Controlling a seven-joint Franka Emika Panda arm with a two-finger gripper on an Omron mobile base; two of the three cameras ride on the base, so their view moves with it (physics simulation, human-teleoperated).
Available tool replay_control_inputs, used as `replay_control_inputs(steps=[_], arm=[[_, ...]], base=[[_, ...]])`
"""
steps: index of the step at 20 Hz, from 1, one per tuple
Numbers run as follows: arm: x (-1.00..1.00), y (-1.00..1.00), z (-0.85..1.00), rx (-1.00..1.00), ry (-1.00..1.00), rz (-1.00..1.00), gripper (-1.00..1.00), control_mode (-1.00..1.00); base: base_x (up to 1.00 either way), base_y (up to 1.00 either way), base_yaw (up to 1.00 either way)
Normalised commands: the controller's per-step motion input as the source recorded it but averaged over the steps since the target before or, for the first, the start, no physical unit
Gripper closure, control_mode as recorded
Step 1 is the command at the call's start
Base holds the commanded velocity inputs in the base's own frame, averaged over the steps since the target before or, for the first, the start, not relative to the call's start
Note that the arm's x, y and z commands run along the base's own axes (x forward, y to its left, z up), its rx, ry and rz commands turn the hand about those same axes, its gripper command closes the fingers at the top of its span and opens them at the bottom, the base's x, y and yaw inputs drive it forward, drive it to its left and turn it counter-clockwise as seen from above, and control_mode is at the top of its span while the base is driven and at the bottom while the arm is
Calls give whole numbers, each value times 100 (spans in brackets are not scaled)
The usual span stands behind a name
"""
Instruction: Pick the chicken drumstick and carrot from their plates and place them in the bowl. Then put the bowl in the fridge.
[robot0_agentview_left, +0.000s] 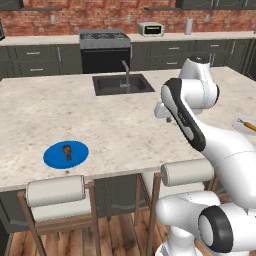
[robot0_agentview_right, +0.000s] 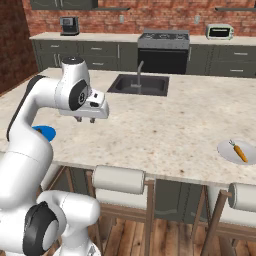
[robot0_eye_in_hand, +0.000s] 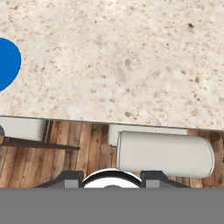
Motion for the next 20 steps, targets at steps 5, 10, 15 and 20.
replay_control_inputs(steps=[5, 10, 15, 20], arm=[[0, 0, 0, 0, 0, 0, -100, -100], [0, 0, 0, 0, 0, 0, -100, -100], [-2, 0, 0, 0, 0, 0, -100, -100], [-10, 14, -11, 0, 1, 0, -100, -100]], base=[[0, 0, 0], [0, 0, 0], [0, 0, 0], [0, 0, 0]])
